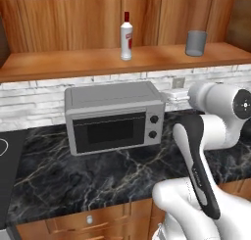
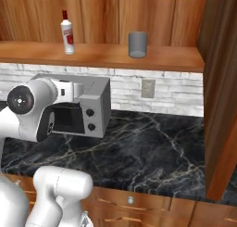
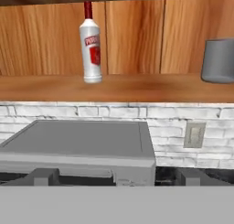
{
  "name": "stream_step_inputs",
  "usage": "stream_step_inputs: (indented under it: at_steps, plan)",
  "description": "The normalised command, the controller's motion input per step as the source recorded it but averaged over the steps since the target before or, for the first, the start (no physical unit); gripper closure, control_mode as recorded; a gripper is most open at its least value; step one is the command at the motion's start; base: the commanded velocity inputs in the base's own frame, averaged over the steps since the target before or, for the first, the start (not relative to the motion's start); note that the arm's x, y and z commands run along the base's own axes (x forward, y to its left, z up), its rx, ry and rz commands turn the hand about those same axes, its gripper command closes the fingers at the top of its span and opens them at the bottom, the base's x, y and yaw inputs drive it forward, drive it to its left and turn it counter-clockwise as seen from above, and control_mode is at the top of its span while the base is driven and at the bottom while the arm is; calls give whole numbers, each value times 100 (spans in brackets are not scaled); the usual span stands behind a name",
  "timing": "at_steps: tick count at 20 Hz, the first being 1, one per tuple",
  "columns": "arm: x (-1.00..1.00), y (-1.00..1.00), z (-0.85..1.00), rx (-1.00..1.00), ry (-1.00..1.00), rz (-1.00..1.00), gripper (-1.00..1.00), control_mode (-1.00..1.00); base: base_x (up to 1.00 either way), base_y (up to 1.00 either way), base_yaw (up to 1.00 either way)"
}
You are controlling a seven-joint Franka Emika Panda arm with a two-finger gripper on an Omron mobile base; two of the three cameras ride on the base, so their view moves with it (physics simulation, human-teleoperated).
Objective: There is a bowl on the dining counter. Grab a lemon wedge from the fridge and place it in the bowl. Then get the liquor bottle and glass cup from the cabinet and place them next to the bowl.
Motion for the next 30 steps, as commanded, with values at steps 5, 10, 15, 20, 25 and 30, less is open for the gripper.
stream_step_inputs:
  at_steps: [5, 10, 15, 20, 25, 30]
  plan:
    - [32, 15, 41, -9, -25, 4, -100, -100, 0, 0, 0]
    - [23, 22, 61, -5, -21, 1, -100, -100, 0, 0, 0]
    - [37, 27, 59, 0, -2, 0, -100, -100, 0, 0, 0]
    - [49, 44, 46, 0, 9, 0, -100, -100, 0, 0, 0]
    - [47, 34, 26, 1, 10, 0, -100, -100, 0, 0, 0]
    - [6, 1, 2, 0, 0, -1, -100, -100, 0, 0, 0]
